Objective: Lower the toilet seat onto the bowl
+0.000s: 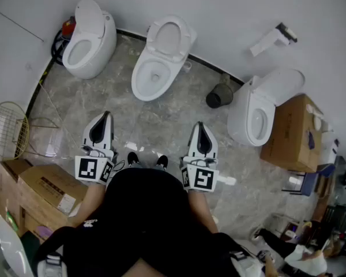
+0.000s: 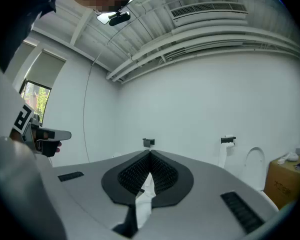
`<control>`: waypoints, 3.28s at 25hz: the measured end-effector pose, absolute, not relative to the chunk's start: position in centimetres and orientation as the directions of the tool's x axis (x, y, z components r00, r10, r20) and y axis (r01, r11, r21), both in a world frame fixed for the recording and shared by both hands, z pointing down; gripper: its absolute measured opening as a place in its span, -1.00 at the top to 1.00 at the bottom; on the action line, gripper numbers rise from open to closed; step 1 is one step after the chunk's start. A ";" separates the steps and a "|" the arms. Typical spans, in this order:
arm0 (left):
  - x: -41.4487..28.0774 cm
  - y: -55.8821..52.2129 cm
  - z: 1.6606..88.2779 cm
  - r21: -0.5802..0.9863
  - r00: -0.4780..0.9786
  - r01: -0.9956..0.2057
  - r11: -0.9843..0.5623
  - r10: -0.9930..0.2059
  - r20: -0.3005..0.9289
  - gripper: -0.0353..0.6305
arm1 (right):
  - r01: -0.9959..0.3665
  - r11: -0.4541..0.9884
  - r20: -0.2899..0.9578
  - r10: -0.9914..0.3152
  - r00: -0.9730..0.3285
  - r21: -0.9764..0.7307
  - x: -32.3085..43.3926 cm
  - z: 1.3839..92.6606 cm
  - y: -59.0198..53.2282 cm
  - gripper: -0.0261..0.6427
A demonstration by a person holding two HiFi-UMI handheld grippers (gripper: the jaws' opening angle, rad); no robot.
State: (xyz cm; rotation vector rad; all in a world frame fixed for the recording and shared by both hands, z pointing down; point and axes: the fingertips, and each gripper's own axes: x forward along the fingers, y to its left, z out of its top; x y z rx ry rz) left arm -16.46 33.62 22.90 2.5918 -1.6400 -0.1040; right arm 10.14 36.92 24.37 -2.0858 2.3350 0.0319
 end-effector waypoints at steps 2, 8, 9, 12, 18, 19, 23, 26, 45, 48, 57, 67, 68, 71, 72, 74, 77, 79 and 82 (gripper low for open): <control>-16.3 33.8 23.0 0.098 0.427 -0.899 -0.427 -0.904 -0.018 0.88 | -0.994 0.111 -0.021 -0.994 -0.111 0.009 10.3 24.4 37.0 0.87; -16.0 34.0 23.1 0.099 0.428 -0.898 -0.428 -0.903 -0.019 0.88 | -0.994 0.111 -0.022 -0.994 -0.112 0.011 10.5 24.6 37.2 0.87; -16.0 34.0 23.1 0.099 0.429 -0.898 -0.429 -0.903 -0.020 0.88 | -0.994 0.111 -0.023 -0.994 -0.111 0.011 10.5 24.6 37.3 0.87; -15.8 34.0 23.0 0.098 0.434 -0.896 -0.434 -0.901 -0.021 0.88 | -0.995 0.104 -0.020 -0.994 -0.104 0.011 10.7 24.6 37.1 0.87; -15.5 33.6 23.1 0.095 0.441 -0.893 -0.441 -0.897 -0.019 0.88 | -0.996 0.091 -0.014 -0.996 -0.091 0.013 10.9 24.8 36.5 0.86; -15.5 33.6 23.1 0.095 0.441 -0.892 -0.441 -0.897 -0.018 0.88 | -0.996 0.091 -0.014 -0.996 -0.091 0.013 10.9 24.8 36.5 0.86; -15.5 33.5 23.1 0.094 0.441 -0.893 -0.441 -0.897 -0.016 0.88 | -0.996 0.090 -0.017 -0.996 -0.091 0.010 10.8 24.8 36.5 0.86; -15.5 33.6 23.2 0.094 0.440 -0.893 -0.439 -0.898 -0.013 0.88 | -0.996 0.089 -0.018 -0.996 -0.090 0.007 10.8 24.8 36.6 0.86; -15.0 33.6 23.0 0.073 0.457 -0.887 -0.457 -0.889 -0.022 0.86 | -0.996 0.091 -0.023 -0.996 -0.092 0.015 10.8 24.6 36.4 0.83; -15.0 33.5 22.9 0.071 0.457 -0.886 -0.458 -0.889 -0.023 0.71 | -0.996 0.092 -0.020 -0.996 -0.092 0.015 10.7 24.7 36.4 0.72; -15.0 33.3 22.9 0.061 0.464 -0.884 -0.464 -0.886 -0.023 0.34 | -0.996 0.083 -0.011 -0.996 -0.083 0.024 10.9 24.8 36.1 0.51; -15.2 33.5 22.8 0.038 0.477 -0.878 -0.478 -0.879 -0.025 -0.06 | -0.997 0.079 -0.004 -0.997 -0.079 0.021 10.8 25.1 36.4 0.14; -15.2 33.5 22.7 0.030 0.479 -0.877 -0.480 -0.877 -0.026 -0.10 | -0.997 0.078 -0.002 -0.997 -0.078 0.021 10.8 25.2 36.4 0.10; -15.1 33.5 22.7 0.016 0.483 -0.875 -0.484 -0.875 -0.024 -0.26 | -0.997 0.079 0.004 -0.997 -0.079 0.023 10.8 25.2 36.3 -0.05; -15.1 33.4 22.8 0.015 0.485 -0.874 -0.485 -0.874 -0.023 -0.31 | -0.997 0.081 0.005 -0.997 -0.081 0.020 10.7 25.3 36.3 -0.08; -15.1 33.4 22.9 0.019 0.486 -0.874 -0.486 -0.874 -0.023 -0.43 | -0.996 0.082 0.010 -0.997 -0.082 0.015 10.7 25.4 36.2 -0.17; -15.3 33.3 22.8 0.021 0.474 -0.880 -0.474 -0.880 -0.035 -0.58 | -0.997 0.068 0.021 -0.998 -0.068 0.022 11.0 25.6 36.1 -0.28; -15.7 33.3 22.6 0.022 0.457 -0.889 -0.458 -0.888 -0.046 -0.68 | -0.998 0.058 0.024 -0.998 -0.057 0.027 11.1 25.6 36.1 -0.35; -16.2 33.3 22.6 0.017 0.438 -0.898 -0.439 -0.897 -0.052 -0.72 | -0.998 0.059 0.025 -0.998 -0.059 0.027 10.9 25.6 36.2 -0.37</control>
